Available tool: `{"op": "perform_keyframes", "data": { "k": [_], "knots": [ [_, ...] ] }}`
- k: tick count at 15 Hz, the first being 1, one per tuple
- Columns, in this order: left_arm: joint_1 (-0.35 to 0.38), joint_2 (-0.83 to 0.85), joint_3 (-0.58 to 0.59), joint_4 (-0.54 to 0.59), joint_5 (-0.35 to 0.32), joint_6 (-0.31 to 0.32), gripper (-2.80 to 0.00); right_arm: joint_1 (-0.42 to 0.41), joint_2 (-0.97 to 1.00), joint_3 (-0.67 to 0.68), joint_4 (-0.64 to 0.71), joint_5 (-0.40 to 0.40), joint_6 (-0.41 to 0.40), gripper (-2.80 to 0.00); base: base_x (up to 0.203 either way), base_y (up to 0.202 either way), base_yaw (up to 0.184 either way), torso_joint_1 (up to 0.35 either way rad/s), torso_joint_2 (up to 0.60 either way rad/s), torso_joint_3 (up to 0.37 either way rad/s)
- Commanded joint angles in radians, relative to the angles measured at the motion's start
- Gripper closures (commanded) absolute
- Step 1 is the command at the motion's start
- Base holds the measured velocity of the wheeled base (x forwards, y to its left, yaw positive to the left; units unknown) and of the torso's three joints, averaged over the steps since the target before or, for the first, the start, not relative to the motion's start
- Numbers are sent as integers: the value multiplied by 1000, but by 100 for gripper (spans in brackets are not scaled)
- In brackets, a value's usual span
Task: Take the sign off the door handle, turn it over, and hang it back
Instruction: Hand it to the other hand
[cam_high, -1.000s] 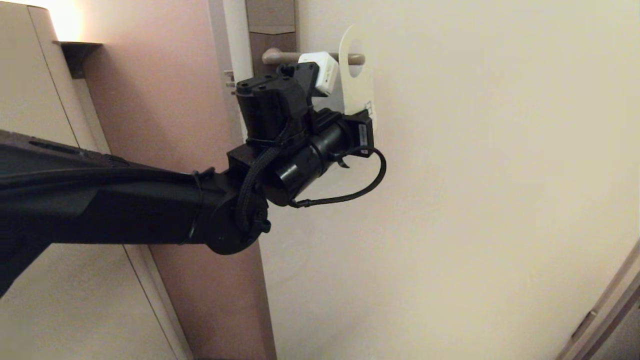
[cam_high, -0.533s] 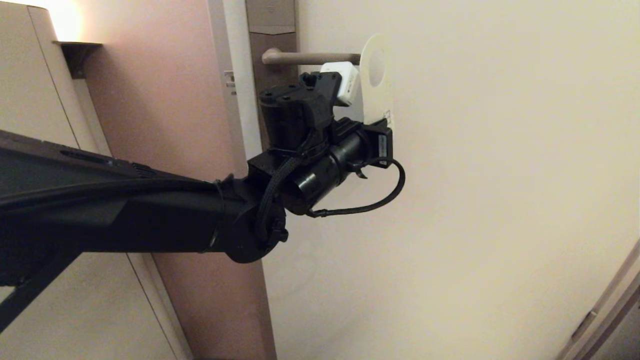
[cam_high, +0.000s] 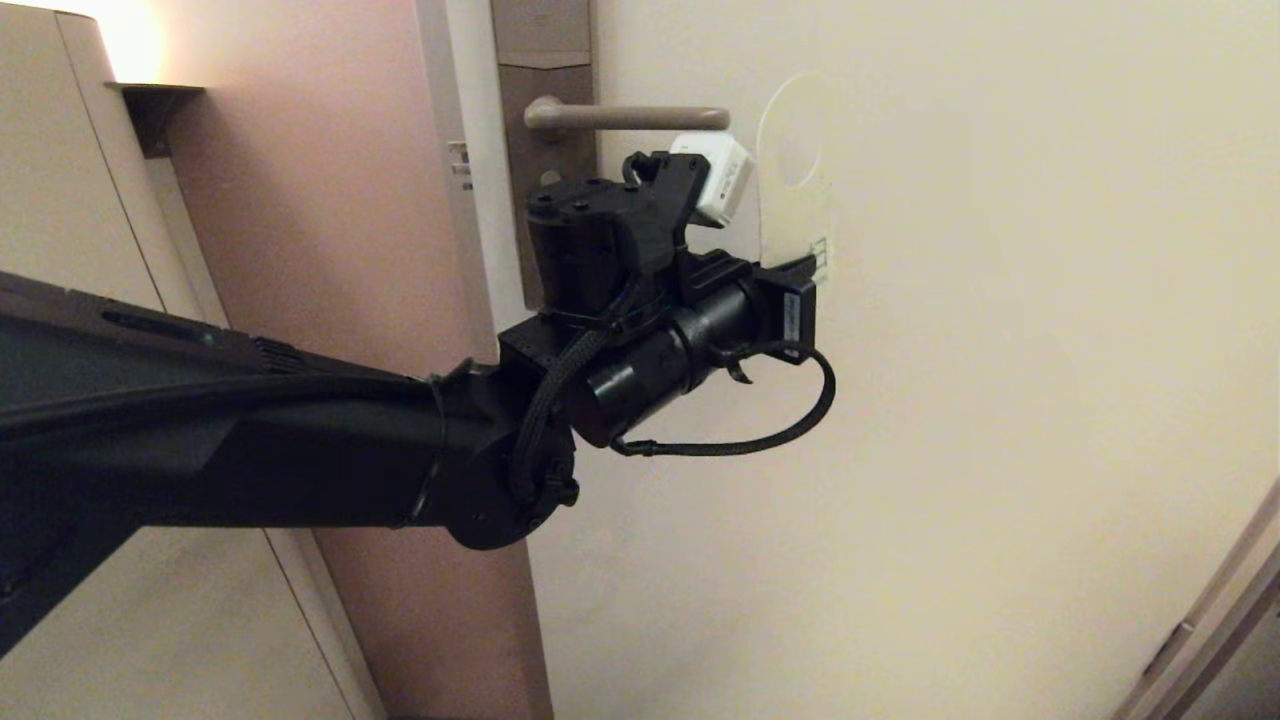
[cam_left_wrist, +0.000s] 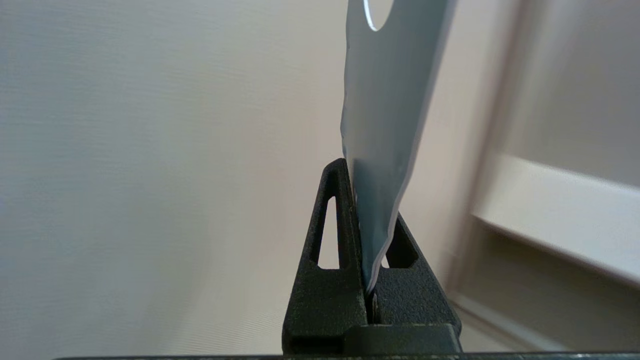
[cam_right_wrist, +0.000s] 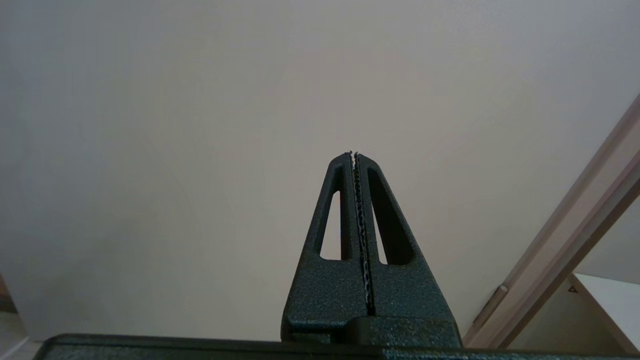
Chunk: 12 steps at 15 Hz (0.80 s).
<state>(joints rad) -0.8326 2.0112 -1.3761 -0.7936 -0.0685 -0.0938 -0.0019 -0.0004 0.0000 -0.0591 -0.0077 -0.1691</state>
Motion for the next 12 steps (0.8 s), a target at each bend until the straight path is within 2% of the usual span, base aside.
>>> {"op": "perform_keyframes", "data": {
  "k": [1,4,7,9,12],
  "knots": [
    [1,-42,35,-5,-79,-2,0,0,0,0,-1,0,-1,0,0,0,0,0,0,0],
    [-2,-95,106,-7,-174,-18,0,0,0,0,-1,0,-1,0,0,0,0,0,0,0],
    [-9,-167,226,-11,-240,-35,0,0,0,0,-1,0,-1,0,0,0,0,0,0,0],
    [-14,-219,284,-12,-260,-62,0,-1,0,0,-1,0,-1,0,0,0,0,0,0,0],
    [-13,-261,293,-12,-264,-129,0,0,0,0,-1,0,-1,0,0,0,0,0,0,0]
  ]
}}
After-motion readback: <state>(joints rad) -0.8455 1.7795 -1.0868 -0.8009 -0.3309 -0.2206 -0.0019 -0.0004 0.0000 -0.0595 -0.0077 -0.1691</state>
